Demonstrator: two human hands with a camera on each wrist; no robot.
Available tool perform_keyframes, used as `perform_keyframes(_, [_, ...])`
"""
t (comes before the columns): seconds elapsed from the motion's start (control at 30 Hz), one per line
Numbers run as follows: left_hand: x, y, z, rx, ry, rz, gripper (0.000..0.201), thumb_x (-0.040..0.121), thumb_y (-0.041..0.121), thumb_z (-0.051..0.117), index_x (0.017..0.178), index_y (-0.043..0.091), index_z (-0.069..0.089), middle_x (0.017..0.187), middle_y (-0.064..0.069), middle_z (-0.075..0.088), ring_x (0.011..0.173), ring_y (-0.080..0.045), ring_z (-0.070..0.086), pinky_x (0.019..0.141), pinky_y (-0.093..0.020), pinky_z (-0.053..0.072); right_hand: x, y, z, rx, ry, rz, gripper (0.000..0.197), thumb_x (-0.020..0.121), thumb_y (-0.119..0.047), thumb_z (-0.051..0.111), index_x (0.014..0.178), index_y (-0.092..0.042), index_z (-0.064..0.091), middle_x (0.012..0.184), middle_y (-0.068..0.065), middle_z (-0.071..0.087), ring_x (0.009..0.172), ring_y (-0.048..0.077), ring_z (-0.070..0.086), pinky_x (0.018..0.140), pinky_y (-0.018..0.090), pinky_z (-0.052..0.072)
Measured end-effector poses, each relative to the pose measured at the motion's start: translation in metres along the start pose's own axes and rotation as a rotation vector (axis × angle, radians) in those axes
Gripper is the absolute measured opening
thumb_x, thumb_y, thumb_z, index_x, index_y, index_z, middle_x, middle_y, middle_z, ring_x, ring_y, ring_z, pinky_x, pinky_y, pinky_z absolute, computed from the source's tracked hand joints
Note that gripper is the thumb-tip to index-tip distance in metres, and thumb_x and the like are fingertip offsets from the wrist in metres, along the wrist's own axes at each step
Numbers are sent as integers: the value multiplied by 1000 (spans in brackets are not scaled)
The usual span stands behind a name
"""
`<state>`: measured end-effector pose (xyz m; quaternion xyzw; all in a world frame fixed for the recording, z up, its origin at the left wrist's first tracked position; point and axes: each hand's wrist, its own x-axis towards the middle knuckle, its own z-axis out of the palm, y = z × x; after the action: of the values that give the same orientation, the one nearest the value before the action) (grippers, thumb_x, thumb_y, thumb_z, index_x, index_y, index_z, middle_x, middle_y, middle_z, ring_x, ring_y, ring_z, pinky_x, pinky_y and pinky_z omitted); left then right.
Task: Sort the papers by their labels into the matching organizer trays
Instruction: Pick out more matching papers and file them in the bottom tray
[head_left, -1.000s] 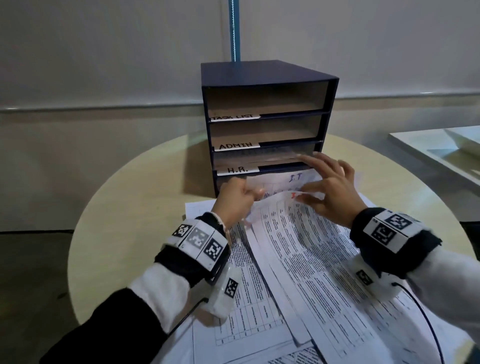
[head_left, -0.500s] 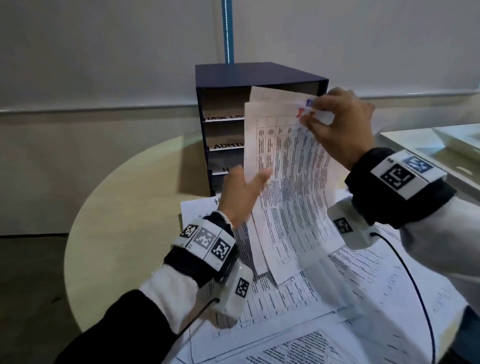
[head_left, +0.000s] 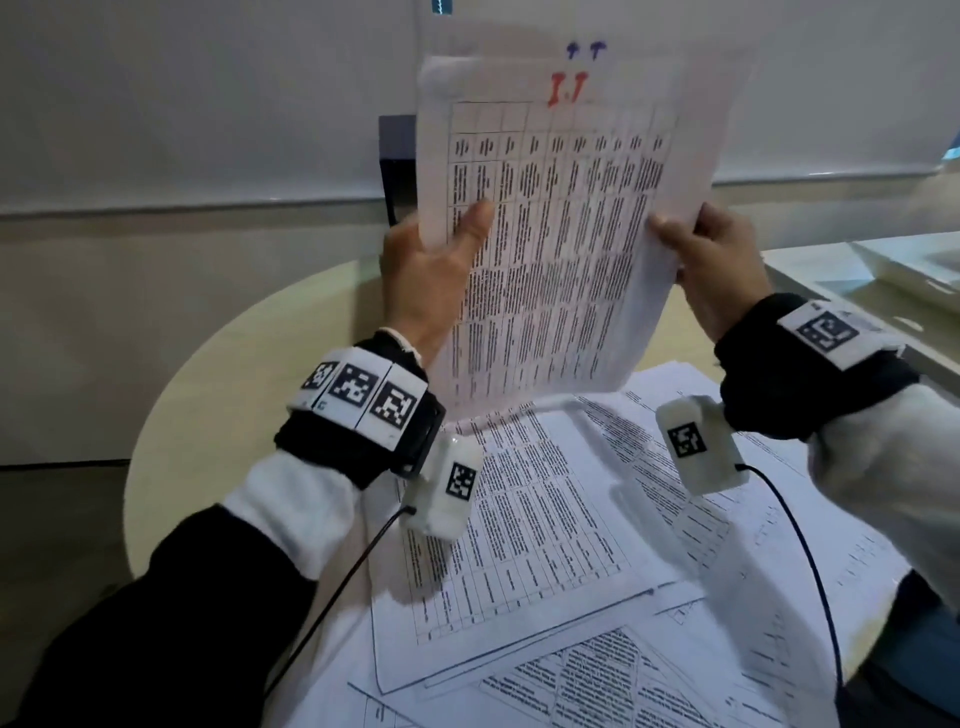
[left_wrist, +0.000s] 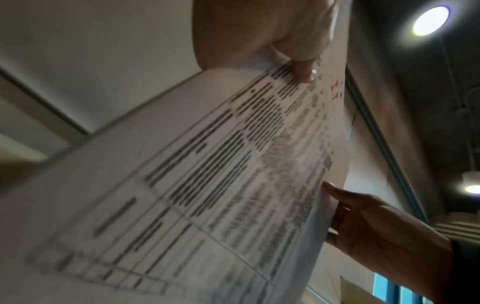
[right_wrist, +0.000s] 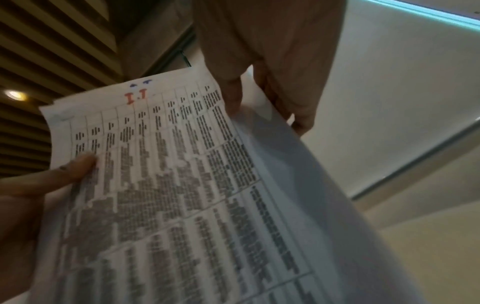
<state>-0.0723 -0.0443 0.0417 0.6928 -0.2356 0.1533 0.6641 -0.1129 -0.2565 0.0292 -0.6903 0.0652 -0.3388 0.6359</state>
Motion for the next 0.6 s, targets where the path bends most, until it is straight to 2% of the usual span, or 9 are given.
perform_keyframes(0.1, [5, 2, 2, -70, 39, -7, 12, 89, 26, 60, 85, 16, 63, 86, 2, 66, 87, -15, 65, 78, -24, 55, -2, -9, 7, 39, 37, -99, 31, 75, -21, 62, 104, -10, 62, 79, -15, 73, 83, 10, 67, 80, 26, 54])
perform_keyframes(0.17, [2, -3, 1, -104, 42, -54, 13, 88, 25, 61, 76, 21, 58, 80, 4, 63, 80, -15, 64, 77, -25, 55, -6, -7, 9, 33, 47, -115, 31, 74, -23, 65, 102, -12, 63, 81, -13, 73, 83, 10, 67, 78, 25, 53])
perform_keyframes(0.23, [-5, -13, -1, -94, 25, -127, 20, 86, 26, 63, 70, 23, 52, 73, 8, 59, 68, -4, 61, 70, -15, 52, -14, 4, 9, 45, 49, -99, 33, 72, -24, 67, 104, -15, 62, 90, -9, 71, 85, 10, 67, 78, 24, 53])
perform_keyframes(0.3, [-11, -25, -2, -72, -35, -192, 9, 88, 25, 61, 81, 22, 56, 82, 9, 63, 69, 10, 60, 64, -3, 46, -22, 18, 8, 56, 42, -56, 33, 77, -22, 65, 109, -15, 57, 99, -4, 67, 88, 9, 66, 78, 23, 52])
perform_keyframes(0.33, [-11, -29, -2, -43, -52, -217, 12, 90, 28, 58, 94, 17, 59, 95, 2, 66, 81, 6, 61, 70, -6, 47, -23, 22, 8, 54, 36, -40, 30, 83, -19, 61, 112, -15, 55, 102, -3, 66, 90, 9, 65, 79, 23, 52])
perform_keyframes(0.4, [-3, -33, -5, -12, -69, -296, 46, 91, 37, 53, 123, 4, 49, 124, -13, 58, 109, -14, 56, 91, -28, 47, -21, 22, 9, 4, 34, -35, 17, 92, -12, 51, 108, -18, 54, 104, 2, 64, 94, 14, 62, 85, 29, 52])
perform_keyframes(0.47, [8, -33, -9, -40, -115, -380, 60, 88, 40, 49, 136, 6, 38, 136, -12, 51, 123, -25, 49, 102, -46, 42, -15, 15, 12, -96, 64, -64, 19, 94, -7, 44, 91, -25, 49, 104, 7, 59, 88, 15, 59, 82, 29, 52])
perform_keyframes(0.53, [15, -36, -11, -55, -125, -435, 49, 93, 28, 44, 138, 9, 39, 137, -8, 51, 127, -25, 48, 108, -44, 37, -10, 14, 14, -219, 83, -61, 22, 92, -2, 40, 92, -24, 44, 100, 9, 58, 74, 10, 57, 65, 19, 50])
perform_keyframes(0.6, [13, -51, -11, -8, -124, -526, 43, 98, 10, 37, 140, 6, 34, 142, -7, 45, 131, -24, 42, 111, -37, 31, -9, 22, 14, -345, 36, 18, 32, 88, 1, 39, 114, -18, 41, 94, 13, 60, 73, 21, 58, 64, 26, 49])
